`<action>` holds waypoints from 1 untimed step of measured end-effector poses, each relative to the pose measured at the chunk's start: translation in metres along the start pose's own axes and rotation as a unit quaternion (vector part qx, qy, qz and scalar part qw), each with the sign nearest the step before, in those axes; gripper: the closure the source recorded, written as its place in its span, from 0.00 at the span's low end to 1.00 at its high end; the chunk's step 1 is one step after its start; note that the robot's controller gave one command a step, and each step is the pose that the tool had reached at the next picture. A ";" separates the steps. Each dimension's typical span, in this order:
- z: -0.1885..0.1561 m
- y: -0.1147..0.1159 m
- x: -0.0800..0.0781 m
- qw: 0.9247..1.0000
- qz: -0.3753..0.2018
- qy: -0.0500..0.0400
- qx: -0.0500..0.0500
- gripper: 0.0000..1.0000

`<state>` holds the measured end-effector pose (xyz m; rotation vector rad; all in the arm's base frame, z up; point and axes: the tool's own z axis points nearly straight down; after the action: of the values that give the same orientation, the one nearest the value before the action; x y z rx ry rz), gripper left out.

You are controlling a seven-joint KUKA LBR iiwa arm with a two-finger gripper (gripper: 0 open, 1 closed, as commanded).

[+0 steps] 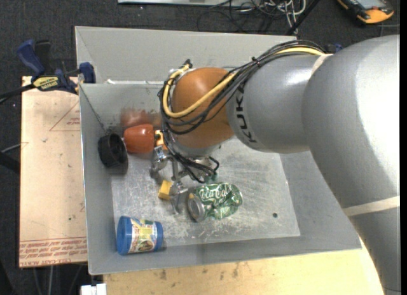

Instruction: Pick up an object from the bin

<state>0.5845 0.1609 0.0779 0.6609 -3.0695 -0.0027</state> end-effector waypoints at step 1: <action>0.000 -0.015 -0.004 0.995 0.100 -0.010 0.000 1.00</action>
Offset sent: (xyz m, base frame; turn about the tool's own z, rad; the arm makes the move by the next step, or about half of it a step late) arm 0.0000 0.0000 0.0000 0.0000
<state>0.5947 0.1487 0.0779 0.3530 -3.1389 -0.0085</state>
